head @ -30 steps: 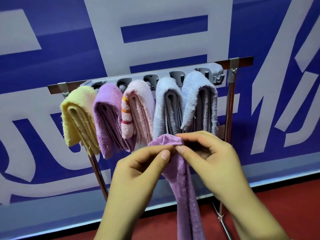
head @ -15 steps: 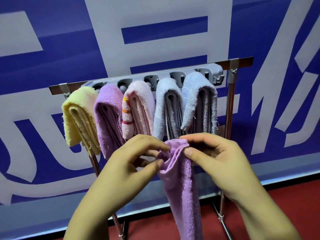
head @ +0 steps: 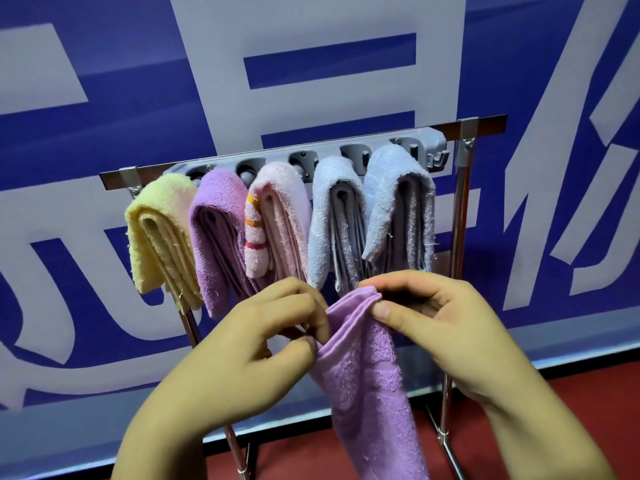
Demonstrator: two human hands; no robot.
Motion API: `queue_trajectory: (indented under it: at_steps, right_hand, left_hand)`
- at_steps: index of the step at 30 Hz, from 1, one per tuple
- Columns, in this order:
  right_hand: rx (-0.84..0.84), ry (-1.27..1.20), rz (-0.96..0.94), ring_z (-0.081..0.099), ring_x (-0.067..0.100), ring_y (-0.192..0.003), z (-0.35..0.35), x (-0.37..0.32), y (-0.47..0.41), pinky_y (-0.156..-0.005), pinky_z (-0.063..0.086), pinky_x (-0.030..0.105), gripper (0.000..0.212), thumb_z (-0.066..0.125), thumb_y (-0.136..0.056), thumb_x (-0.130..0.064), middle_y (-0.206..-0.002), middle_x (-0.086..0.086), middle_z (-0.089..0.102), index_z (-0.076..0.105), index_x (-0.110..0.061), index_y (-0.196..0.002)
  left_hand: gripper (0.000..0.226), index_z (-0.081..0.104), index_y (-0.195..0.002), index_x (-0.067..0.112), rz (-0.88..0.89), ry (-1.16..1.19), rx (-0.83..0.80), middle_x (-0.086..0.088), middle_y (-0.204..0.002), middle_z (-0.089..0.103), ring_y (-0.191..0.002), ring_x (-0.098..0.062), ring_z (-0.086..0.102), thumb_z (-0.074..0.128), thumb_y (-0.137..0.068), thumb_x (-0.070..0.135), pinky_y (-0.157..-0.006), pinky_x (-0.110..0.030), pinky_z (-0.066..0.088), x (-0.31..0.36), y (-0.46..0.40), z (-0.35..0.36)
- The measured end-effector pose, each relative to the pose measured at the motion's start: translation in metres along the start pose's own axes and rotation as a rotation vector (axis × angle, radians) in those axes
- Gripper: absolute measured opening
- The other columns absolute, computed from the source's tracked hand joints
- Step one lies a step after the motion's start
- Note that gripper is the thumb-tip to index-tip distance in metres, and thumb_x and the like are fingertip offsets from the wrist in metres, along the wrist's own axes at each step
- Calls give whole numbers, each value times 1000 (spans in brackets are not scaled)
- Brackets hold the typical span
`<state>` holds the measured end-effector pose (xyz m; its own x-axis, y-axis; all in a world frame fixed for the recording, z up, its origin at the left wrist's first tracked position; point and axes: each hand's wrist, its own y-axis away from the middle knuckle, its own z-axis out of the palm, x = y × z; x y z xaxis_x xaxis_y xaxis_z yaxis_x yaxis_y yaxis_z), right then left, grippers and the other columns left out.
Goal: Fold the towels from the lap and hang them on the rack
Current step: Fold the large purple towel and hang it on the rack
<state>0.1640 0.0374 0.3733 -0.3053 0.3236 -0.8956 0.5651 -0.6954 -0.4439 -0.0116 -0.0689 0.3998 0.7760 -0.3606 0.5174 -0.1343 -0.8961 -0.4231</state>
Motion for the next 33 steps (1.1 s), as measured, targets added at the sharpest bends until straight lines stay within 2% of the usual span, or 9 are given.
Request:
queue_trajectory:
  at_steps: [5,8,10,13,18,22,26,28,33]
  right_hand:
    - [-17,14,17,69,7,-80,-1,1,0,-76,54,20,26,66,-76,7,-85,-1,76,75,-16,-84]
    - [-44,29,32,69,8,-82,-1,2,1,-78,54,22,29,66,-77,4,-87,-1,75,74,-22,-88]
    - [-56,35,26,69,7,-83,-1,2,0,-78,54,20,29,65,-77,3,-87,-2,75,73,-22,-89]
    - [-57,25,1,68,4,-81,-1,0,-1,-75,52,16,26,63,-79,6,-85,-4,75,75,-17,-85]
    - [-58,26,-21,67,2,-80,-1,0,-1,-74,51,14,27,62,-79,8,-84,-6,75,71,-15,-88]
    - [-51,40,-29,67,2,-81,0,0,0,-74,51,13,27,62,-80,7,-86,-6,75,71,-17,-88]
    - [-2,42,-46,67,0,-81,-2,2,0,-73,49,11,27,62,-80,6,-86,-8,75,70,-18,-88]
    - [4,37,-41,67,2,-81,-3,1,0,-72,50,11,26,61,-80,6,-87,-6,75,70,-16,-89]
    - [-20,8,-27,67,4,-82,-2,0,0,-71,51,13,23,60,-81,6,-87,-3,74,70,-12,-90]
  left_hand:
    - [21,61,-76,23,-21,21,41,5,-80,61,-76,-11,59,51,-86,38,-67,-15,43,-6,0,1]
    - [27,68,-81,24,-81,39,99,4,-80,66,-73,-7,62,53,-81,47,-65,-15,46,-9,-1,1]
    - [23,71,-77,23,-129,145,133,3,-79,69,-70,-4,63,62,-75,44,-64,-13,46,-9,-1,2]
    - [8,74,-75,20,-176,308,140,2,-82,72,-75,-6,66,74,-70,26,-68,-13,48,-7,0,2]
    - [16,75,-81,26,-133,382,74,4,-88,71,-84,-8,65,64,-70,27,-75,-16,49,-6,5,-1]
    - [21,75,-68,24,-139,326,82,7,-87,68,-82,-9,65,55,-64,26,-72,-14,46,-6,5,0]
    - [21,75,-73,24,-98,160,90,10,-87,66,-77,-5,64,57,-74,14,-67,-12,47,-10,8,-2]
    - [15,73,-80,27,-69,132,58,9,-92,64,-81,-11,64,58,-79,26,-68,-21,51,-9,11,-5]
    - [20,61,-76,30,-53,42,125,7,-88,62,-83,-12,63,70,-71,47,-74,-23,53,-8,11,-4]
